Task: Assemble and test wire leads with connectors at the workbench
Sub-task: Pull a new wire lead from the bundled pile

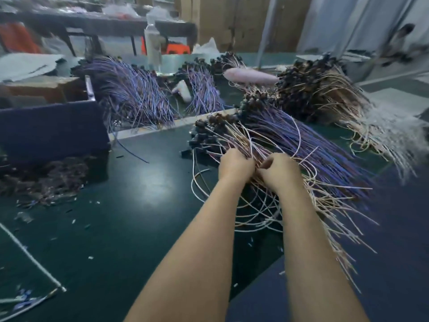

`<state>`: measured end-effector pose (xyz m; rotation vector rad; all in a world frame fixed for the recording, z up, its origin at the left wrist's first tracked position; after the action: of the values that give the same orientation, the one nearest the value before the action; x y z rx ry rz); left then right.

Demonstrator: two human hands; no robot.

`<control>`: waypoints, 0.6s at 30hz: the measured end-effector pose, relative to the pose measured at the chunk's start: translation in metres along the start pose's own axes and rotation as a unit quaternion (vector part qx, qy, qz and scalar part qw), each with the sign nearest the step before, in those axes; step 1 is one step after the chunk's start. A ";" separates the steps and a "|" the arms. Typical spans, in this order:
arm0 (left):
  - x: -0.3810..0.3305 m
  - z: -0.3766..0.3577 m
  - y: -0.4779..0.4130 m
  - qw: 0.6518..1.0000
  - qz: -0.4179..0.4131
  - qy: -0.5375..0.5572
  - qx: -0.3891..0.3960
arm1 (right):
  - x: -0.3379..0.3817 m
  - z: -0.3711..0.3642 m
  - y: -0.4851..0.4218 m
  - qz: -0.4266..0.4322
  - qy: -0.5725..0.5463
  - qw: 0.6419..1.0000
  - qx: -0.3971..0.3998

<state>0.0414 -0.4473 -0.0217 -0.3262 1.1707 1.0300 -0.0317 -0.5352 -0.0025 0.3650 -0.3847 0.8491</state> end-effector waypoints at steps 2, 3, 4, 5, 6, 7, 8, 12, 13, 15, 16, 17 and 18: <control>0.000 0.000 -0.002 1.000 -0.021 -0.013 0.000 | 0.001 0.000 -0.003 -0.010 -0.012 1.000 -0.022; -0.002 0.003 -0.001 0.999 -0.033 -0.016 -0.004 | 0.004 0.001 -0.003 -0.006 -0.019 0.999 -0.031; -0.005 0.008 0.001 0.999 -0.043 -0.015 -0.016 | 0.008 0.003 -0.001 0.007 -0.027 0.998 -0.050; -0.007 0.016 0.004 0.998 -0.052 -0.004 -0.030 | 0.016 0.006 0.002 0.028 -0.037 0.996 -0.081; -0.009 0.026 0.007 0.997 -0.065 0.013 -0.045 | 0.026 0.010 0.008 0.056 -0.053 0.990 -0.121; -0.011 0.039 0.013 0.994 -0.077 0.032 -0.064 | 0.039 0.013 0.016 0.089 -0.075 0.980 -0.160; -0.011 0.053 0.018 0.991 -0.091 0.055 -0.085 | 0.054 0.014 0.025 0.124 -0.100 0.968 -0.192; 0.001 0.124 0.058 0.937 -0.171 0.218 -0.212 | 0.131 -0.006 0.050 0.257 -0.187 0.937 -0.147; 0.010 0.146 0.073 0.910 -0.188 0.252 -0.270 | 0.153 -0.018 0.055 0.285 -0.192 0.934 -0.099; 0.031 0.189 0.105 0.850 -0.201 0.308 -0.376 | 0.198 -0.047 0.069 0.328 -0.168 0.930 -0.005; 0.043 0.208 0.119 0.823 -0.206 0.336 -0.409 | 0.218 -0.064 0.078 0.346 -0.156 0.924 0.041; 0.057 0.226 0.132 0.799 -0.208 0.363 -0.431 | 0.237 -0.081 0.088 0.361 -0.151 0.917 0.084; 0.071 0.241 0.144 0.779 -0.207 0.387 -0.448 | 0.255 -0.098 0.099 0.375 -0.147 0.907 0.124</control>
<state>0.0721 -0.1701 0.0549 -1.8342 1.1342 1.0094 0.0619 -0.2644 0.0460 0.5994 -0.7230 1.6159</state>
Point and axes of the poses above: each hand's wrist, its own y-axis away from the middle knuckle, its own z-axis out of the back of the hand, x = y × z, the point moved 5 cm from there along -y, towards the middle knuckle, and after that the axes turned 12 degrees about x, right-handed, at the moved point
